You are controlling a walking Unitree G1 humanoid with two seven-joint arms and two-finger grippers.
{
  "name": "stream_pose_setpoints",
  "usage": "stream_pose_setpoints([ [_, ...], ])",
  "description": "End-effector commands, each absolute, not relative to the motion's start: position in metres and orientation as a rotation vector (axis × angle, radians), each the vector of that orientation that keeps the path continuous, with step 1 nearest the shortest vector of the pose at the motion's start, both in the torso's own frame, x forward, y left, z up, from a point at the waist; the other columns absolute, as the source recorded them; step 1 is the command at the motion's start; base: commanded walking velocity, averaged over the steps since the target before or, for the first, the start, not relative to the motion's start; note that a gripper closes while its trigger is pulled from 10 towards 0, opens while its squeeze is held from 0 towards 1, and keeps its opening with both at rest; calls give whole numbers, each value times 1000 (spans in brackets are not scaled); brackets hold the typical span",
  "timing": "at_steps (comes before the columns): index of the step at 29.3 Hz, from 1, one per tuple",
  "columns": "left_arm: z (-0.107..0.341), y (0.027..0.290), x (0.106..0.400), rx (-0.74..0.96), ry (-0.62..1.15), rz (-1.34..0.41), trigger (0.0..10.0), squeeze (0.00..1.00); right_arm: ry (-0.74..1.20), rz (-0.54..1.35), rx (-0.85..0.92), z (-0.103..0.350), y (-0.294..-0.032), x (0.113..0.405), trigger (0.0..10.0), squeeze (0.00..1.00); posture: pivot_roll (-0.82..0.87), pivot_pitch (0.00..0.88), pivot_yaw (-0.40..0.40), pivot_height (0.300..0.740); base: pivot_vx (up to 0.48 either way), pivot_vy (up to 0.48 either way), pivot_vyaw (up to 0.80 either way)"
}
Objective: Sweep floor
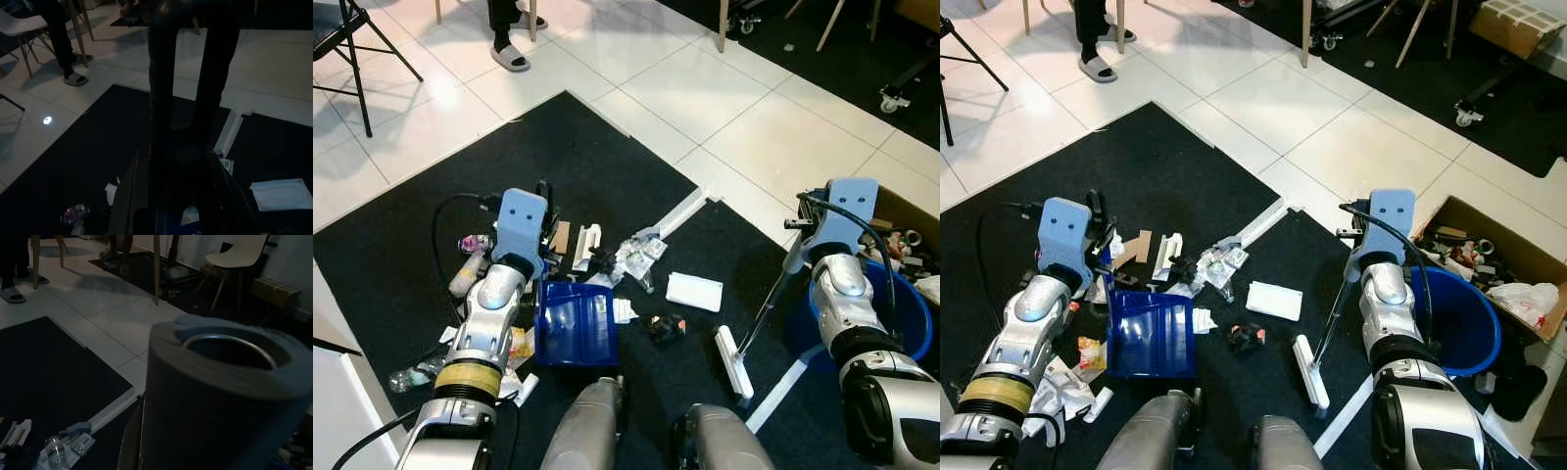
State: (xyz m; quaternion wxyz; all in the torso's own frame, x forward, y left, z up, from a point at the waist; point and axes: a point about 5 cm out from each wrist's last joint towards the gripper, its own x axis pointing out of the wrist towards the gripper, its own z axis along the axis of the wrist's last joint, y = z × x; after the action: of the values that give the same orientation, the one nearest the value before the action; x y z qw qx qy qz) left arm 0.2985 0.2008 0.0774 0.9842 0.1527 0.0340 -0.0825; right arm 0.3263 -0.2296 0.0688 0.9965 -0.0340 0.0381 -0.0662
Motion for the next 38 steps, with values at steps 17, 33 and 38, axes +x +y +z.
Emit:
stream_pose_setpoints([
  [17,61,205,294,273,106,-126,10000,0,61,-111,-83,71,-228,328,10000,0,15,84,-44,740,0,0,0],
  [33,57,206,294,211,148,-152,10000,0,59,-120,-83,71,-229,327,10000,0,13,88,-33,740,0,0,0],
  [38,62,199,295,147,131,-166,10000,0,63,-128,-83,70,-231,326,10000,0,16,87,-34,740,0,0,0],
])
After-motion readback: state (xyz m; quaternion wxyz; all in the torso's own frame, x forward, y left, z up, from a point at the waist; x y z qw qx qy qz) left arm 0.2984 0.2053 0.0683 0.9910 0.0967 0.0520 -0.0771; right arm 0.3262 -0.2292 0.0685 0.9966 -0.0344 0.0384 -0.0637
